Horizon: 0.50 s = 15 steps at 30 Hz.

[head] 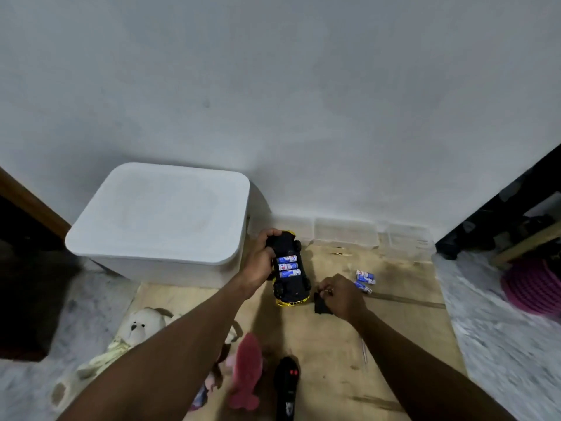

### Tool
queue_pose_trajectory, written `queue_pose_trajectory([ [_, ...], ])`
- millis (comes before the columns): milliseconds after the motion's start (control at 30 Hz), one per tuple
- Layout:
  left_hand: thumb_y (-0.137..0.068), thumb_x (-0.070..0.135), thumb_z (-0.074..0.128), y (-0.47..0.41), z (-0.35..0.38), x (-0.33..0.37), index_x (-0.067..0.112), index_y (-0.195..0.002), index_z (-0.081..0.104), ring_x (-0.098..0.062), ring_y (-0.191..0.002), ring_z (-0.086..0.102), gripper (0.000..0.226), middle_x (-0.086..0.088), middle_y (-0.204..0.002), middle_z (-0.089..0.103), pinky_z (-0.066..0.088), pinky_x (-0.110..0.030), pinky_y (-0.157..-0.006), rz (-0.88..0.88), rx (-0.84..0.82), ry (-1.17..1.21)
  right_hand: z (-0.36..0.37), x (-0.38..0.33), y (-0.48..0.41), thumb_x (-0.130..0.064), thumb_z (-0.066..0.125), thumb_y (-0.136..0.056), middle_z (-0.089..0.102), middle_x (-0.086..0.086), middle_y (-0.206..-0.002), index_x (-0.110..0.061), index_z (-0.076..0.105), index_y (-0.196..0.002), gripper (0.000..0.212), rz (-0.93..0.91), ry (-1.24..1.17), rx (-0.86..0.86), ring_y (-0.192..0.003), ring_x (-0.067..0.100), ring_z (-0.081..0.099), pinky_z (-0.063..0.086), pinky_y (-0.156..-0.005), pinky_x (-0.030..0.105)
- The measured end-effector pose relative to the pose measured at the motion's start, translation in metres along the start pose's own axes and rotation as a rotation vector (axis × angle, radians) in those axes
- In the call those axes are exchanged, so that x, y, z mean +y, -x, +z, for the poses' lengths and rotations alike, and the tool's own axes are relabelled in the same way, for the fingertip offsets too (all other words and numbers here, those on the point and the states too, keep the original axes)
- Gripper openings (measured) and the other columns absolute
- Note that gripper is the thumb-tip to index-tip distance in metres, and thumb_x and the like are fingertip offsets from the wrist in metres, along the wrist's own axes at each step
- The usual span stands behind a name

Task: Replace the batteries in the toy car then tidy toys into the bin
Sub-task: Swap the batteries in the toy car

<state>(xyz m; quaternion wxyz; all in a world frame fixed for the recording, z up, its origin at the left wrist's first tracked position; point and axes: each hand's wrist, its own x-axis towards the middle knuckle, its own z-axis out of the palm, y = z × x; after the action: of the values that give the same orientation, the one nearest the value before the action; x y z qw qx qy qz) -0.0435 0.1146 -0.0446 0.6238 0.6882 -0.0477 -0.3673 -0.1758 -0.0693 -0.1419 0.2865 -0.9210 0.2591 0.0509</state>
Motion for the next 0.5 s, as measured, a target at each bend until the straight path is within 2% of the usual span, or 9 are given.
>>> queue_pose_trajectory([
  [100,-0.085,-0.002,0.032,-0.002,-0.004,-0.004,0.034,-0.112,0.056,-0.026,-0.092,0.057,0.052,-0.006,-0.124,0.059,0.049,-0.036,-0.067,-0.001,0.002,0.0,-0.001,-0.004,0.0,-0.012,0.07,-0.082,0.068,0.008,-0.104,-0.015,0.075,-0.099,0.018,0.009,0.005,0.062,-0.099,0.025,0.063,0.05,-0.081,0.031],
  [200,-0.088,-0.002,0.03,0.0,-0.004,-0.001,0.032,-0.115,0.055,-0.025,-0.088,0.057,0.05,-0.005,-0.121,0.059,0.048,-0.034,-0.065,-0.003,-0.012,0.018,-0.019,-0.027,0.004,-0.007,0.071,-0.085,0.069,0.005,-0.102,-0.013,0.074,-0.101,0.017,-0.062,-0.216,0.286,-0.092,0.021,0.064,0.051,-0.077,0.029],
  [267,-0.09,-0.004,0.028,0.001,0.0,0.002,0.03,-0.115,0.054,-0.024,-0.087,0.057,0.05,-0.004,-0.12,0.058,0.048,-0.033,-0.064,-0.002,-0.029,0.032,-0.036,-0.05,0.008,-0.01,0.067,-0.09,0.069,-0.002,-0.098,-0.016,0.073,-0.1,0.013,-0.115,-0.369,0.422,-0.083,0.012,0.064,0.052,-0.072,0.027],
  [333,-0.089,-0.007,0.029,0.001,0.006,0.005,0.028,-0.117,0.052,-0.026,-0.089,0.058,0.051,-0.006,-0.123,0.057,0.049,-0.033,-0.064,0.004,-0.035,0.051,-0.05,-0.071,0.013,-0.016,0.065,-0.092,0.069,-0.006,-0.101,-0.019,0.071,-0.105,0.014,-0.142,-0.437,0.388,-0.085,0.005,0.062,0.053,-0.072,0.023],
  [433,-0.086,-0.012,0.033,0.0,0.015,0.009,0.027,-0.116,0.053,-0.029,-0.09,0.056,0.054,-0.011,-0.125,0.058,0.048,-0.037,-0.067,0.031,-0.031,0.07,-0.058,-0.087,0.018,-0.022,0.063,-0.094,0.064,-0.008,-0.112,-0.021,0.068,-0.119,0.025,-0.112,-0.344,0.22,-0.089,0.001,0.058,0.043,-0.072,0.006],
  [500,-0.086,-0.015,0.033,0.001,0.021,0.013,0.028,-0.117,0.052,-0.029,-0.092,0.056,0.056,-0.012,-0.123,0.059,0.048,-0.036,-0.069,0.05,-0.046,0.08,-0.06,-0.091,0.019,-0.026,0.062,-0.095,0.062,-0.005,-0.118,-0.021,0.064,-0.126,0.031,-0.051,-0.288,0.208,-0.095,0.005,0.057,0.046,-0.078,0.013],
])
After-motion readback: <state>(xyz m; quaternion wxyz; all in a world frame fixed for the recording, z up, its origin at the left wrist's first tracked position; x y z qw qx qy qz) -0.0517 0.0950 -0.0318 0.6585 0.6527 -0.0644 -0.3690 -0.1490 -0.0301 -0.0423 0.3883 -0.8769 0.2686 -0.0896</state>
